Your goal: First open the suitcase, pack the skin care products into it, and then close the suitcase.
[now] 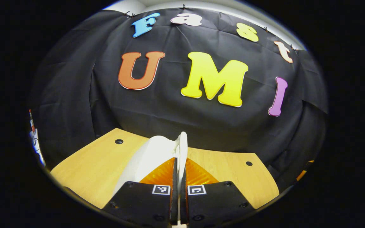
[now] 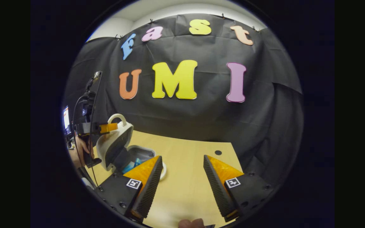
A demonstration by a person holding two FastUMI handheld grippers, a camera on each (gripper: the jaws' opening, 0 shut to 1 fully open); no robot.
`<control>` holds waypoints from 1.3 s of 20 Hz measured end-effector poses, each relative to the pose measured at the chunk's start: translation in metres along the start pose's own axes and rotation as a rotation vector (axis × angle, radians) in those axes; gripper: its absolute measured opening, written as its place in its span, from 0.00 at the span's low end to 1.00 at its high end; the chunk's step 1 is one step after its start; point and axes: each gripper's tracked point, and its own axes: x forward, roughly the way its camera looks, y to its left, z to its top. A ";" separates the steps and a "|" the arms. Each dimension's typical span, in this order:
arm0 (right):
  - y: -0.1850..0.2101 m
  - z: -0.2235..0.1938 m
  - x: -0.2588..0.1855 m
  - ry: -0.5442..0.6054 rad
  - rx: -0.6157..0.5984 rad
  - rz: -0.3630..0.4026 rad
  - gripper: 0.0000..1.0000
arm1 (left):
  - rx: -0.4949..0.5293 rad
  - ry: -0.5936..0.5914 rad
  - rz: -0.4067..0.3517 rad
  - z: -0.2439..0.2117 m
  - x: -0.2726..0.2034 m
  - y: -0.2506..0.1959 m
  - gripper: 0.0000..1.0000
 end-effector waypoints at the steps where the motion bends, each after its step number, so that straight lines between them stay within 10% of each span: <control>1: -0.009 -0.002 0.000 0.005 -0.004 -0.007 0.77 | 0.026 0.002 0.009 -0.007 0.005 -0.012 0.06; 21: -0.110 -0.018 0.022 0.087 -0.072 -0.041 0.77 | 0.299 0.293 0.161 -0.179 0.056 -0.107 0.13; 26: -0.107 -0.019 0.018 0.083 -0.070 -0.041 0.77 | 0.283 0.323 0.065 -0.184 0.057 -0.123 0.28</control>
